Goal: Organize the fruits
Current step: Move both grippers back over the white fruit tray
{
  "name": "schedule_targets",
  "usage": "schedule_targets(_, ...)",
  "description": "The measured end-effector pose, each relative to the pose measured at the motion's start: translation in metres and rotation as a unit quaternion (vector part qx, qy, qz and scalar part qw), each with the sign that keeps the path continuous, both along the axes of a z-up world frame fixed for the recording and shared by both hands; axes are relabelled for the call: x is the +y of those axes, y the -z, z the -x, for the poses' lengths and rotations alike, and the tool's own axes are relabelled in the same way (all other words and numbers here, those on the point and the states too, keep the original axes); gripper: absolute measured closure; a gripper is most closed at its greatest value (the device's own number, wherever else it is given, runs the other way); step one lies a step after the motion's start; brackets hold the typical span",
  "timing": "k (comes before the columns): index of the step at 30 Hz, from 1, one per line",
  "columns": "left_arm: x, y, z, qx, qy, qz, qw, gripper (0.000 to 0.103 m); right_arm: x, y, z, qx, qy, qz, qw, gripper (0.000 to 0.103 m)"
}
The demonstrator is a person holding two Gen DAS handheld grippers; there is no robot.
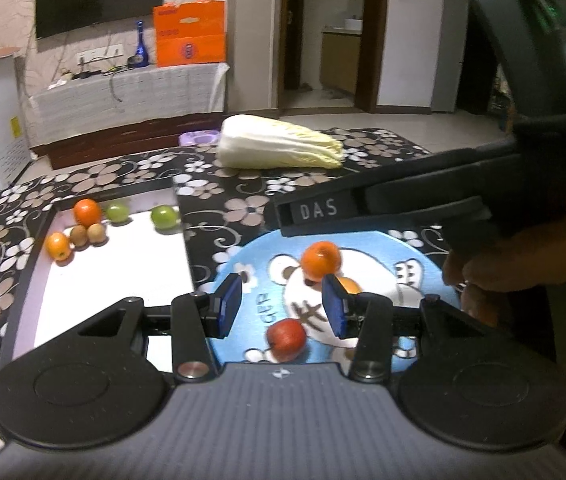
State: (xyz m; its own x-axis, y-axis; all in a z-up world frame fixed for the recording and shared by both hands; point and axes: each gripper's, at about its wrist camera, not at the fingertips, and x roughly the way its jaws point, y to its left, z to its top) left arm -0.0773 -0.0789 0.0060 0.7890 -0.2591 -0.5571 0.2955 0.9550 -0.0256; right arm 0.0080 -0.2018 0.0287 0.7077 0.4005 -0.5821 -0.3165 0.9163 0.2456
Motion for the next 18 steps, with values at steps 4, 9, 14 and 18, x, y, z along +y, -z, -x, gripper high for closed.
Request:
schedule_targets(4,0.01,0.001,-0.004,0.007,-0.024,-0.007,0.9997,0.053,0.011,-0.001,-0.003,-0.002,-0.007,-0.005,1.0,0.065)
schedule_targets(9,0.024,0.001,-0.01,0.011,-0.05,-0.01,0.9986,0.053,0.024,-0.001,-0.008,-0.003,-0.016,-0.011,1.0,0.065)
schedule_targets(14,0.039,0.003,-0.022,0.015,-0.083,-0.013,0.9964,0.053,0.036,-0.001,-0.013,-0.003,-0.024,-0.019,1.0,0.065)
schedule_targets(18,0.048,0.004,-0.034,0.017,-0.102,-0.016,0.9945,0.053,0.045,-0.001,-0.016,-0.004,-0.032,-0.024,0.999,0.065)
